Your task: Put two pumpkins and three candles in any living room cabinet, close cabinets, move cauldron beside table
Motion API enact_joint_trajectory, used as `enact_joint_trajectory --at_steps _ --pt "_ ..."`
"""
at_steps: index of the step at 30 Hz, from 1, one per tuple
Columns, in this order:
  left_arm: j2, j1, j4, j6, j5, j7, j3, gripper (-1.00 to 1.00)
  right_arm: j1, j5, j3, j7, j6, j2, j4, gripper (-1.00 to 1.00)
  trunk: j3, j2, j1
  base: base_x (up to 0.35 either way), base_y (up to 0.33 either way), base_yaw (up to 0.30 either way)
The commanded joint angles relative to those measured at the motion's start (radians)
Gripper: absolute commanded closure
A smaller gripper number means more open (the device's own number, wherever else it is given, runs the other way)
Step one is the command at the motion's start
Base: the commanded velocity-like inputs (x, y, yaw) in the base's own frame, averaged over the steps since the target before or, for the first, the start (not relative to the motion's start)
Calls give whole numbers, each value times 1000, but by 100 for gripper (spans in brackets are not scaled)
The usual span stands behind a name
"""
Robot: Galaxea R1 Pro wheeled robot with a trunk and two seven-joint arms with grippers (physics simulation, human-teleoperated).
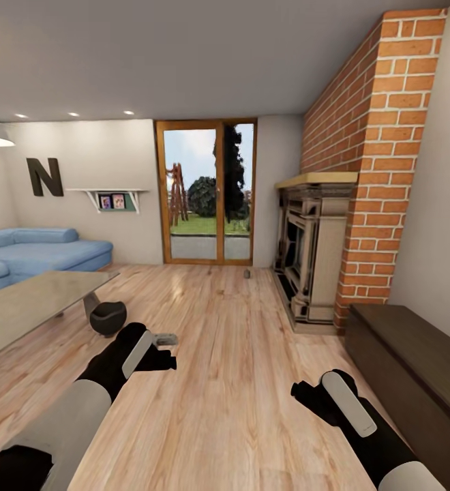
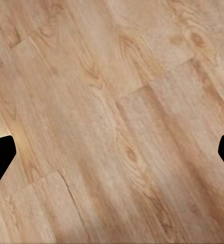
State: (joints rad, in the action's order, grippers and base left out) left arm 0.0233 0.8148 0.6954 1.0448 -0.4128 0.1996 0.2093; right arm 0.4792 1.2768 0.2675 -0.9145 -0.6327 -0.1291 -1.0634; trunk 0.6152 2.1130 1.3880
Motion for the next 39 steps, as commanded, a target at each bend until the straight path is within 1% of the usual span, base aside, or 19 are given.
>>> enact_joint_trajectory --at_steps 1,22,39 --pt "1 1 1 2 -11 9 6 -100 1 6 3 -7 -2 -1 -1 -100 3 1 0 310 0 0" --pt "1 1 1 2 -11 9 6 -100 1 6 1 -7 -2 -4 -1 -100 36 1 0 310 0 0" --pt "1 1 1 2 -9 9 6 -100 1 3 11 -7 -2 0 -1 -100 39 1 0 324 0 0"
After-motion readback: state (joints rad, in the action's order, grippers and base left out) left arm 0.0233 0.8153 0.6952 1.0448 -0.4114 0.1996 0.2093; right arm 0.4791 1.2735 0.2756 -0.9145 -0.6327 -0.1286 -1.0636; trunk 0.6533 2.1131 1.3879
